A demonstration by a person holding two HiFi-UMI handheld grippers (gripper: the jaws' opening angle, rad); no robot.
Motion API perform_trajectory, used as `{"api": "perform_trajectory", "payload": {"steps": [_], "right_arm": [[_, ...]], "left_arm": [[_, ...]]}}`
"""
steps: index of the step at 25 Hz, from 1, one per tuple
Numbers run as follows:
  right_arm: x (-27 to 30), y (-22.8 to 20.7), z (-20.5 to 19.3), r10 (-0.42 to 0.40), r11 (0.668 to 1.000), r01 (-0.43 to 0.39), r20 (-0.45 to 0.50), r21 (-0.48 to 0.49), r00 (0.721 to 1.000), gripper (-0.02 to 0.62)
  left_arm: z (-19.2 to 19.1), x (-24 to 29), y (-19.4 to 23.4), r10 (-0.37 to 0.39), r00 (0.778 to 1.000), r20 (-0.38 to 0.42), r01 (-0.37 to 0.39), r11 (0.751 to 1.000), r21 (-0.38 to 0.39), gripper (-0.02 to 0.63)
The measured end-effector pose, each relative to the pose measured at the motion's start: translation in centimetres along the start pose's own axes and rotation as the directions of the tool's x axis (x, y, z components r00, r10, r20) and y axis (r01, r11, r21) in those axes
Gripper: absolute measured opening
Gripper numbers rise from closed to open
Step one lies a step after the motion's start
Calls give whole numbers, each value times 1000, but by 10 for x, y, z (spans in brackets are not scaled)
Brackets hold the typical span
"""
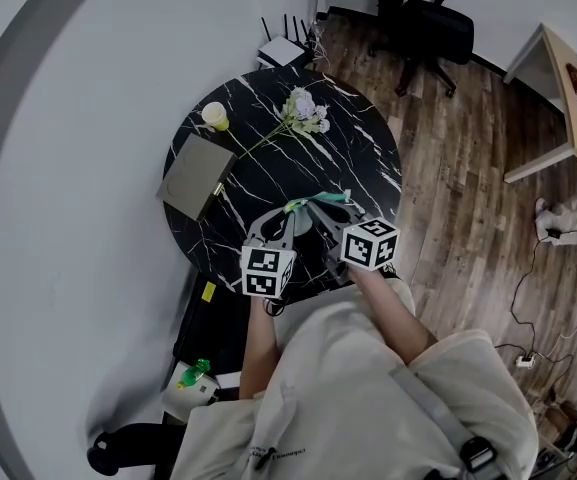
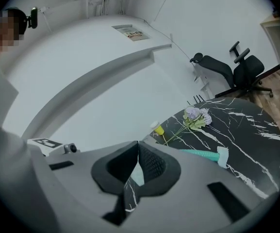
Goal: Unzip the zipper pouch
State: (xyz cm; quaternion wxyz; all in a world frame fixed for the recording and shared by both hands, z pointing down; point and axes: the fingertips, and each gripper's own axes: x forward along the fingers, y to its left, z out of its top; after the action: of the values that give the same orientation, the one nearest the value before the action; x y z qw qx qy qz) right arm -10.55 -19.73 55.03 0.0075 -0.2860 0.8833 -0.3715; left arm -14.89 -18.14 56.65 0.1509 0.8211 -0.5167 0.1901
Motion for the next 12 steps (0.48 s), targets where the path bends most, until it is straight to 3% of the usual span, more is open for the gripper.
{"api": "perform_trajectory", "payload": {"steps": [6, 12], "right_arm": [[-3, -11, 0, -38, 999, 38, 11, 23, 999, 12], [-8, -24, 4, -77, 997, 77, 23, 30, 997, 12]], "left_arm": [[2, -5, 8, 6, 1000, 31, -4, 998, -62, 35], [4, -7, 11, 23, 999, 24, -22, 999, -28, 35]]}}
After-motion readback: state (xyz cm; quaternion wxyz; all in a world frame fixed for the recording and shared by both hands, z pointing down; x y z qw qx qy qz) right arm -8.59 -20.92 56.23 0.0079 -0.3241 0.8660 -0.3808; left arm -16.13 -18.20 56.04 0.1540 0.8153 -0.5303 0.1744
